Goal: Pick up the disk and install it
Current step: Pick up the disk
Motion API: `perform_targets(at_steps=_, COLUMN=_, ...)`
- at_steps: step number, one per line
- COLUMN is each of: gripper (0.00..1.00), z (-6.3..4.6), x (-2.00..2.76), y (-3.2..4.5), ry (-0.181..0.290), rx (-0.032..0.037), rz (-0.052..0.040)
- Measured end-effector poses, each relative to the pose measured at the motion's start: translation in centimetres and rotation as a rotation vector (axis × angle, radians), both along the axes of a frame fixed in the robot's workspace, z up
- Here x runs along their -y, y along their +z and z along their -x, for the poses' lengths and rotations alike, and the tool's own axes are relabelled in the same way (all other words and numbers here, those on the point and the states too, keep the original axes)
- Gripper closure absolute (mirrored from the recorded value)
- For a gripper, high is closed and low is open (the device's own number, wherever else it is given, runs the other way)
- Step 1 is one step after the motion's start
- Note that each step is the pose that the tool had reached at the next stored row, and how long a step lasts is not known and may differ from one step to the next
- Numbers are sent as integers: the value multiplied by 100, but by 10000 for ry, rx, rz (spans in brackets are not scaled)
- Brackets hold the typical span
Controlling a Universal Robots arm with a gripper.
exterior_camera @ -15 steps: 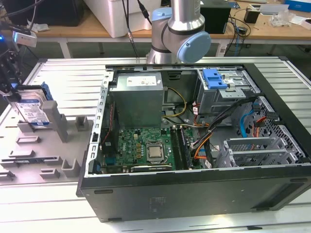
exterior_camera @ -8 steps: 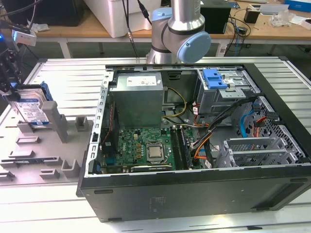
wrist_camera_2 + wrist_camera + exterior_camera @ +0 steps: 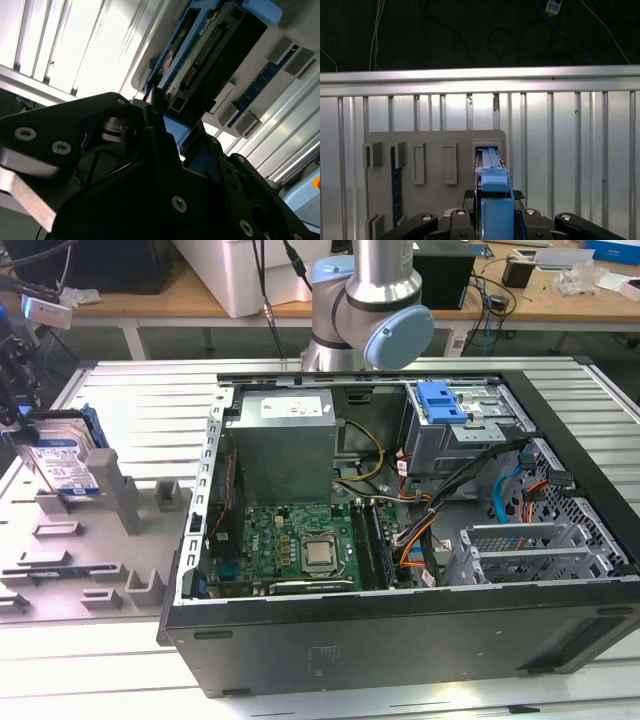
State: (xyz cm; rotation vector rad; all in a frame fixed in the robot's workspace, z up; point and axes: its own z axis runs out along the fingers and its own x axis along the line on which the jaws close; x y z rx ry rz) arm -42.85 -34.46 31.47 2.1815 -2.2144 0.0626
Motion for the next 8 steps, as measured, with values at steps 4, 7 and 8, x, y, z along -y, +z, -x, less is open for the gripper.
perform_targets(at_steps=4, gripper=64, z=0, x=0, y=30, ry=0, rx=-1, rz=14)
perform_targets(at_steps=7, gripper=64, z=0, x=0, y=58, ry=0, rx=-1, rz=26)
perform_targets(at_steps=8, gripper=64, z=0, x=0, y=72, ry=0, rx=-1, rz=32)
